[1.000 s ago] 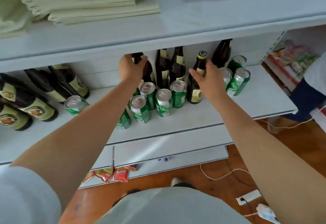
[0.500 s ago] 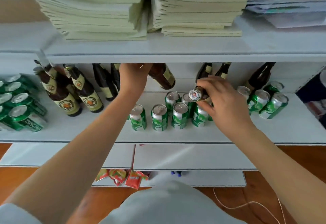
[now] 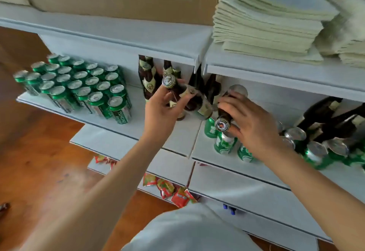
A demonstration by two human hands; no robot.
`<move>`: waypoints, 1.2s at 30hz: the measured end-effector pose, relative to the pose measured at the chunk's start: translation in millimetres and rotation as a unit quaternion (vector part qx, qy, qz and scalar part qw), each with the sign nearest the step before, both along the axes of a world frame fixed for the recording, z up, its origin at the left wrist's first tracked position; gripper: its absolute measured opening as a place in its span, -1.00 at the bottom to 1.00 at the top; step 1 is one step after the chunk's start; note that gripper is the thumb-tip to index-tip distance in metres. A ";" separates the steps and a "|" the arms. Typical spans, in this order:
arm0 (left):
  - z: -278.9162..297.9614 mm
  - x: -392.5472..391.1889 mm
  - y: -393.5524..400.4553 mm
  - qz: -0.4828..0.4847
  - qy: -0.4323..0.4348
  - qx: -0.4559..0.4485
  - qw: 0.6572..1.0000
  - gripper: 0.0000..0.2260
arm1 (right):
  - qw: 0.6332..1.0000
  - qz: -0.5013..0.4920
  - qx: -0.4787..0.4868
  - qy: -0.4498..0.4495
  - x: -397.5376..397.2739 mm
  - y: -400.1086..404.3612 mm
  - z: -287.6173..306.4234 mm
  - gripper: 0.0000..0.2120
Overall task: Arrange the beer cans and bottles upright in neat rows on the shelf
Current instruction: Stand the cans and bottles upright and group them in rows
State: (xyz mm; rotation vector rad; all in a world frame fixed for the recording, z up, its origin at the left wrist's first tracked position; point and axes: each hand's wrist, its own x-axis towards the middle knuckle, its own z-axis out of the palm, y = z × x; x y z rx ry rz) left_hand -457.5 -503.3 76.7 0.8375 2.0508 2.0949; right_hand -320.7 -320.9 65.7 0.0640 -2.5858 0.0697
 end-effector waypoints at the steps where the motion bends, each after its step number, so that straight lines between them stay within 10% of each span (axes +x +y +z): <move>1: -2.7 -4.2 -8.4 0.001 0.002 0.004 1.000 -0.78 | 1.000 0.014 0.001 0.000 -6.2 -3.6 -1.2 -0.55; 16: -57.7 -90.4 -63.1 0.002 0.079 -0.170 0.982 -0.72 | 0.941 -0.116 -0.318 -0.021 -108.3 -48.3 -43.9 -0.66; 36: -79.9 -123.6 -1.9 0.106 0.029 -0.306 0.945 -0.53 | 0.867 -0.263 -0.422 -0.019 -193.4 -7.8 -80.4 -0.46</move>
